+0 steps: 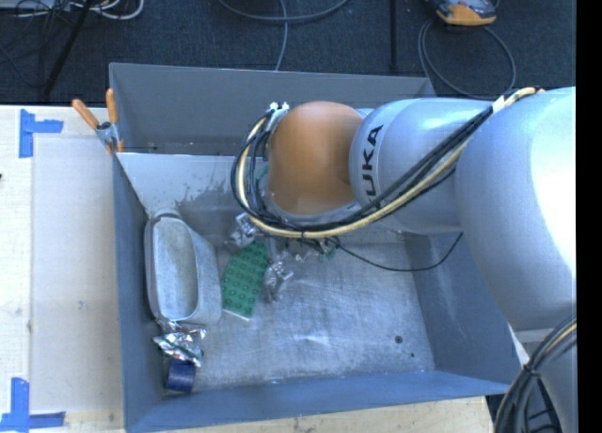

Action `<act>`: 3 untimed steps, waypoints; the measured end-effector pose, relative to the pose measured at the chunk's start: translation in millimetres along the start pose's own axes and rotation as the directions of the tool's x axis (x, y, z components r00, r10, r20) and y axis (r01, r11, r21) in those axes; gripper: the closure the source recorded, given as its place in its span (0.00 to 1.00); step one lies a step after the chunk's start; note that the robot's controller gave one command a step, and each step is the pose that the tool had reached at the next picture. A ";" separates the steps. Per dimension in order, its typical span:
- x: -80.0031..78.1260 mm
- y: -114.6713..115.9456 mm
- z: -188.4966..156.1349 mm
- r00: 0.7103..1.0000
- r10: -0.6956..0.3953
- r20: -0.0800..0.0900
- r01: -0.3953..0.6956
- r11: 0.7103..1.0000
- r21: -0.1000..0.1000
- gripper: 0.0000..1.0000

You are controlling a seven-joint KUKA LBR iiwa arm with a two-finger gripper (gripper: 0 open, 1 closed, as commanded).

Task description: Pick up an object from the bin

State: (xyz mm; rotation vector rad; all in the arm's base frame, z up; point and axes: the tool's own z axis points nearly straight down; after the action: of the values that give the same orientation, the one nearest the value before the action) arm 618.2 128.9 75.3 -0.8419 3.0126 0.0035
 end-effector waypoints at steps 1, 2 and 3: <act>-0.9 -1.3 -2.6 1.000 0.004 0.005 -0.004 1.000 0.002 1.00; -17.9 35.4 -17.7 0.989 0.145 -0.014 -0.145 0.989 0.000 1.00; -0.5 1.5 -180.3 0.999 -0.043 -0.004 0.043 0.999 0.002 1.00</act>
Offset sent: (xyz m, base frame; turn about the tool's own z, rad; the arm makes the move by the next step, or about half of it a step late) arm 0.0000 0.0000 0.0000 0.0000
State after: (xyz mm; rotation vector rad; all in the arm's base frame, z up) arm 615.6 129.3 255.5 -0.9068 2.9965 -0.0019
